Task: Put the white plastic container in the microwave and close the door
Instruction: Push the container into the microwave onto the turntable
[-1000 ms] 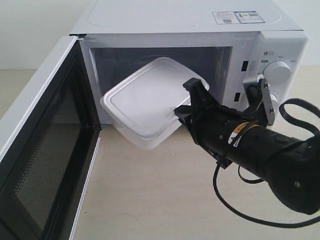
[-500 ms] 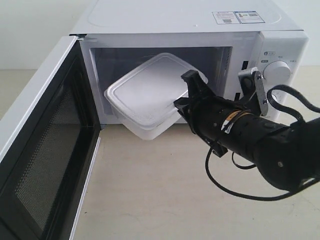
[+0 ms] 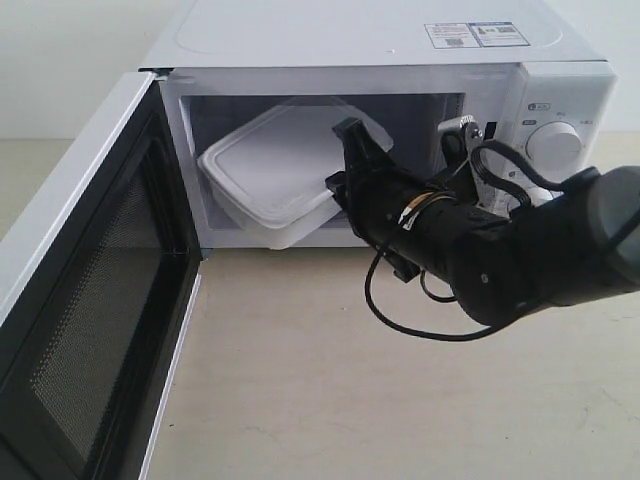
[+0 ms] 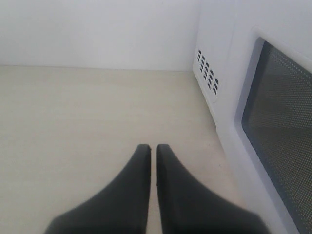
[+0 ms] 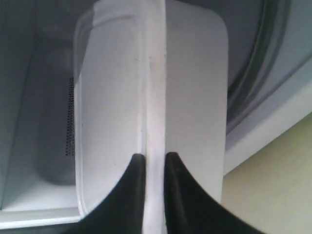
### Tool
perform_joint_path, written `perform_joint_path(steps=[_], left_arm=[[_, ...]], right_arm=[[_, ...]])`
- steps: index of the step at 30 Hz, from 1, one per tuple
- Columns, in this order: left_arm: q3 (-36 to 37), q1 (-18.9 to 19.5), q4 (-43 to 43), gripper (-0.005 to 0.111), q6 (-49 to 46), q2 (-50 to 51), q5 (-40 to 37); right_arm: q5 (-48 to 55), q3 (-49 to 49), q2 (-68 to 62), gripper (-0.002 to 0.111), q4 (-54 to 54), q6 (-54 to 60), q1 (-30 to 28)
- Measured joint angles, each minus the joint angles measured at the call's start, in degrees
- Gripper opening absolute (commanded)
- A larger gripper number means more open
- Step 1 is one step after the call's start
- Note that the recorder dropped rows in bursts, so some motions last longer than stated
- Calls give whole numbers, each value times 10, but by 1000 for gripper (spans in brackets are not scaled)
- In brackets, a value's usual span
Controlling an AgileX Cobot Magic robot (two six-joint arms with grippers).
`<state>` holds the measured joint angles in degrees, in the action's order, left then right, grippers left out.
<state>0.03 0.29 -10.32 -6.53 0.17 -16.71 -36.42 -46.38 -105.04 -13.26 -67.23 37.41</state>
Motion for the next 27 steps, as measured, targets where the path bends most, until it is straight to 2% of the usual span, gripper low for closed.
perform_joint_path(steps=[13, 27], left_arm=[[0, 0, 0, 4, 0, 0, 0], [0, 0, 0, 4, 0, 0, 0]], right_arm=[[33, -57, -16, 0, -24, 51, -43], [58, -123, -67, 0, -43, 58, -46]])
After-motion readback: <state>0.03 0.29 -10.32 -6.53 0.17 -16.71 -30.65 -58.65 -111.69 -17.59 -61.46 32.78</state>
